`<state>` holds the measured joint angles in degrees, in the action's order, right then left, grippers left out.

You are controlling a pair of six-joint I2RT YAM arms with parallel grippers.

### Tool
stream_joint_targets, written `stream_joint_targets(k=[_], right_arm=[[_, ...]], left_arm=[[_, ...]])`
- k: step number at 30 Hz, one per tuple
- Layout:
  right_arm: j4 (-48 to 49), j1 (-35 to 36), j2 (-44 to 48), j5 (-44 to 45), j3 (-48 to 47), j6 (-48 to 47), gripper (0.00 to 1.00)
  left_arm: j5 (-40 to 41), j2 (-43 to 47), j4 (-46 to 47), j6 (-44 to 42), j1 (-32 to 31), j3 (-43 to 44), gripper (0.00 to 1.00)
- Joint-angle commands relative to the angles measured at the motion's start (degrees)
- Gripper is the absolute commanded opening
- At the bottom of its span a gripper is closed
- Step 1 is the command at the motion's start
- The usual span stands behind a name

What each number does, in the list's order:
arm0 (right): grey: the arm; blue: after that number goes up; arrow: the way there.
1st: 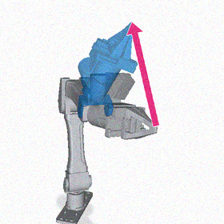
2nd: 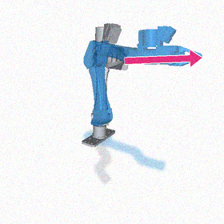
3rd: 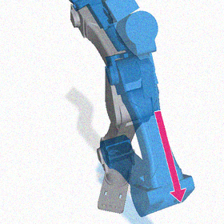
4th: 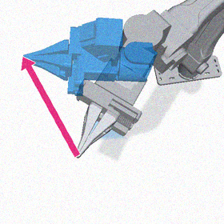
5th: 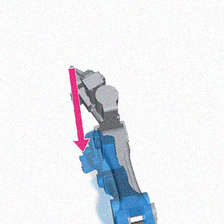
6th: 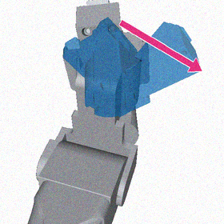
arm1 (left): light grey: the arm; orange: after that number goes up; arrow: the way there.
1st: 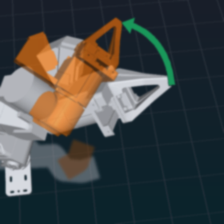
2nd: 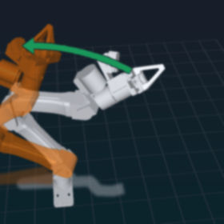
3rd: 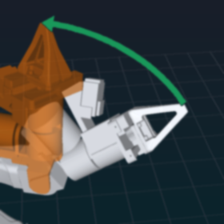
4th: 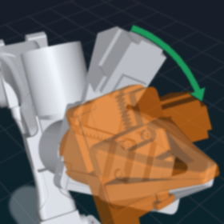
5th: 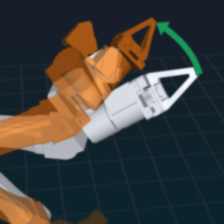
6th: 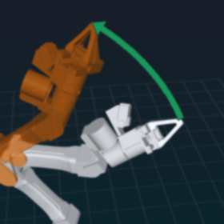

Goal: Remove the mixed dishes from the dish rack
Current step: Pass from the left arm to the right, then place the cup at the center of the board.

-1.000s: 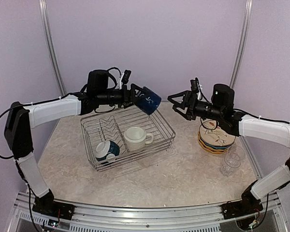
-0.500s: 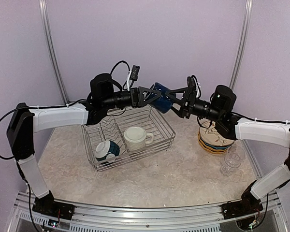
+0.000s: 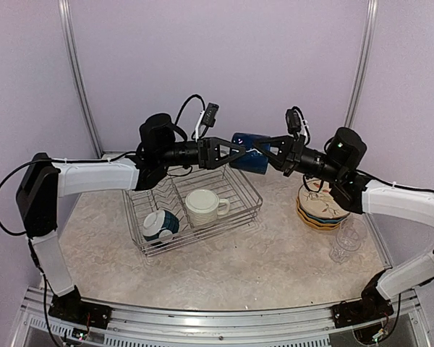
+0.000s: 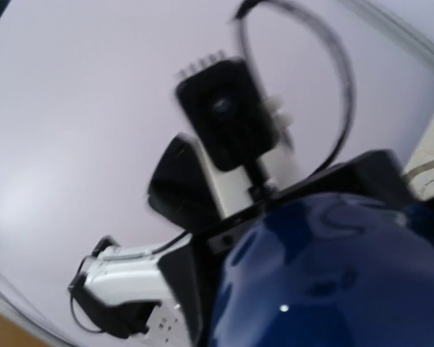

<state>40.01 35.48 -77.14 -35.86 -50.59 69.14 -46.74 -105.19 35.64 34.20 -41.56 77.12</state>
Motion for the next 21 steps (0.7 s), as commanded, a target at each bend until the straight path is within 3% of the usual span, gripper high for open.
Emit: stream_joint_targets(k=[1,7,15,21], right_arm=[[-4.32,0.31,4.33,6.15,1.01,-5.23,0.0],[-12.46,-0.66,8.26,10.4,1.26,-10.59,0.0],[-30.62,-1.34,11.36,17.64,1.23,-20.27,0.0],[-57.56,-0.79,7.43,21.19,-7.09,-32.93,0.0]], left_arm=[[5.22,0.5,0.21,-2.54,-0.19,0.07,0.43],[5.46,3.35,-5.12,-1.32,2.72,-2.15,0.97],[5.71,9.41,-12.66,-3.16,6.95,-6.61,0.99],[15.24,11.99,-39.11,-7.92,8.73,-1.23,0.99]])
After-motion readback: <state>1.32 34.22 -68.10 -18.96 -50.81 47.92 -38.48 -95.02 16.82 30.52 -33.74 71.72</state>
